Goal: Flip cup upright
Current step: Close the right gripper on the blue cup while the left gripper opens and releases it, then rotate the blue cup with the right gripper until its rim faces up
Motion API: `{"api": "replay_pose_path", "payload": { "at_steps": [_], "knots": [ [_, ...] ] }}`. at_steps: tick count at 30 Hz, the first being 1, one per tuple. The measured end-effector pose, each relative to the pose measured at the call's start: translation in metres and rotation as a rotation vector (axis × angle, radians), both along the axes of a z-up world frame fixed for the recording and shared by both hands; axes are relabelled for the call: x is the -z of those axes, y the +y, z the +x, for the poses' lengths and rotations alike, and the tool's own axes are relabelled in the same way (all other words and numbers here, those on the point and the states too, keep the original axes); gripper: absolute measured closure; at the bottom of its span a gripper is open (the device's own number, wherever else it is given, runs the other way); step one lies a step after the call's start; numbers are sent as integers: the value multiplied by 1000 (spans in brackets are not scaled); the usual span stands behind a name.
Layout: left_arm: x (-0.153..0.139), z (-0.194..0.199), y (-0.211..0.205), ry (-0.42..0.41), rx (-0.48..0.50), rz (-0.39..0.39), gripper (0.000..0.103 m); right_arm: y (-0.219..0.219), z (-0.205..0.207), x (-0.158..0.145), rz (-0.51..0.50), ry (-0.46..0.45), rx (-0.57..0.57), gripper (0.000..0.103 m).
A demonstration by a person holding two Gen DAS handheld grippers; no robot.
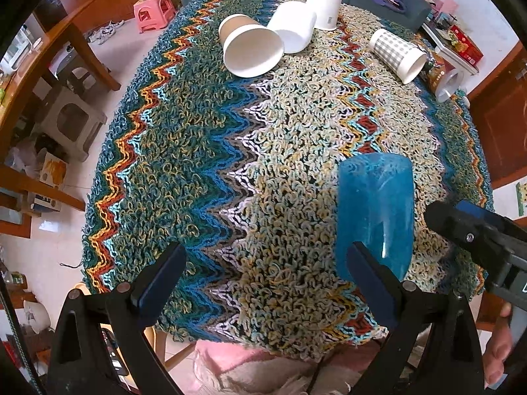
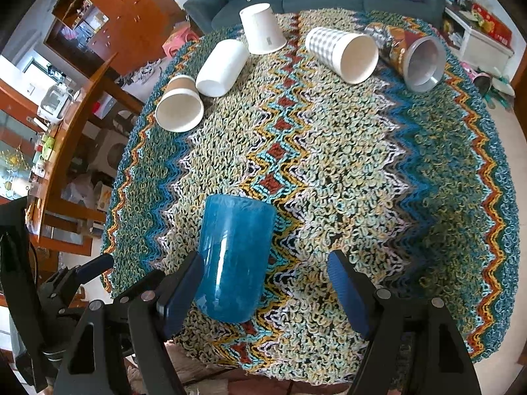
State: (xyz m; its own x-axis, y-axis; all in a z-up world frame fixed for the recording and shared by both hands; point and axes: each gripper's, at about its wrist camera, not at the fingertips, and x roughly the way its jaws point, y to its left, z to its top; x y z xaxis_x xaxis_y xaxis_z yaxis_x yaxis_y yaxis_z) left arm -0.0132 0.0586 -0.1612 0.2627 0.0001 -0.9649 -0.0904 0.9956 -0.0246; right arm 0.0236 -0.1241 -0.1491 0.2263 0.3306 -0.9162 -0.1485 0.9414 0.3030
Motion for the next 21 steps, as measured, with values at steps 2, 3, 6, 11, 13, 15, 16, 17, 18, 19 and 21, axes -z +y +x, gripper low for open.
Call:
{"api": "replay_pose_path", "payload": {
  "at_steps": [2, 3, 6, 11, 13, 15, 16, 17, 18, 19, 21],
  "knots": [
    [1, 1, 1, -2, 1, 2, 5, 2, 2, 2, 5, 11, -5, 25],
    [2, 2, 1, -2, 0, 1, 5, 3, 3, 4, 9, 18, -8, 25],
    [4, 3, 4, -1, -6, 3, 5, 6, 8, 11, 27, 51, -13, 25],
    [7, 4, 9, 2, -16, 0, 5, 16, 16, 22, 58, 103, -39, 25],
    [6, 4, 11, -3, -18, 5, 5, 20, 20, 26, 60, 122, -44, 25],
    [7, 4, 13, -6, -21, 8, 5, 23, 23, 30, 61, 138, -47, 25],
    [7, 5, 14, -6, -21, 7, 5, 24, 25, 32, 65, 147, -48, 25],
    [8, 5, 15, -4, -22, 4, 5, 25, 27, 35, 68, 156, -48, 25],
    [9, 6, 15, -2, -23, 3, 5, 26, 29, 37, 71, 167, -48, 25],
    [10, 6, 16, 0, -23, 3, 5, 26, 30, 39, 75, 174, -46, 25],
    [12, 7, 17, 6, -23, 0, 5, 27, 32, 43, 86, 192, -47, 25]
  ]
}}
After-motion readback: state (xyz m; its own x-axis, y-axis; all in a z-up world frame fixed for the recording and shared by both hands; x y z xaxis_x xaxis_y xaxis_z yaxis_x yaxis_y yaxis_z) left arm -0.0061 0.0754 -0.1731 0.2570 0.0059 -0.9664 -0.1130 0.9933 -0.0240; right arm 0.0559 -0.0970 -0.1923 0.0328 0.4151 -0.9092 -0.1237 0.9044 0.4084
